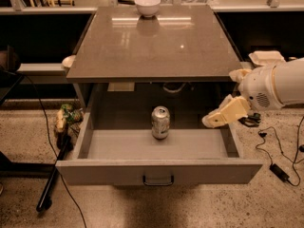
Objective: Pick 7up can from top drawer and place on counter
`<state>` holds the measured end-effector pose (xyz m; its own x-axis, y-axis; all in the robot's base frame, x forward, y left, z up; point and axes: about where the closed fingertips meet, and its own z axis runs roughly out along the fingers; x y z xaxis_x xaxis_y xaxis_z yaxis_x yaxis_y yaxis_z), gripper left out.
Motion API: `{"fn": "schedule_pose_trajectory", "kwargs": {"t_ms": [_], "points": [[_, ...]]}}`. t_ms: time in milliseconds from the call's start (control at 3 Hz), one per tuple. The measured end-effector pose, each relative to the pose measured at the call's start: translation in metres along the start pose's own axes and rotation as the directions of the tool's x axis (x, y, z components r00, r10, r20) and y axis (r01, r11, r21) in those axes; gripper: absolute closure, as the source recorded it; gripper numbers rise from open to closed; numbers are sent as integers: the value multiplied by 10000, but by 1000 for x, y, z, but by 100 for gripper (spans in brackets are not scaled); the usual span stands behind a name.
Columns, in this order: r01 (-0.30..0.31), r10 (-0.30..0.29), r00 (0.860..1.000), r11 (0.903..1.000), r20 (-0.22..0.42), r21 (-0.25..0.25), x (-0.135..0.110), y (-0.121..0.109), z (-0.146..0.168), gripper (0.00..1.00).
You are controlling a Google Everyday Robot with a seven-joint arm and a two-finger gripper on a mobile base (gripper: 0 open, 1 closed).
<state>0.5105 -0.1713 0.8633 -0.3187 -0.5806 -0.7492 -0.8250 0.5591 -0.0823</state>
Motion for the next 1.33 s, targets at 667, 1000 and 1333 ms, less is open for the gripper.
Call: {"fn": "schedule_pose_trajectory", "kwargs": {"t_ms": [667,1000,1333], "points": [[-176,175,9998,9998,-97,-75,12,1,29,0],[-386,381,9987,9992,-353,-136,31,6,74,0],[-584,573,9975,9980,-424,-253,44,10,110,0]]}}
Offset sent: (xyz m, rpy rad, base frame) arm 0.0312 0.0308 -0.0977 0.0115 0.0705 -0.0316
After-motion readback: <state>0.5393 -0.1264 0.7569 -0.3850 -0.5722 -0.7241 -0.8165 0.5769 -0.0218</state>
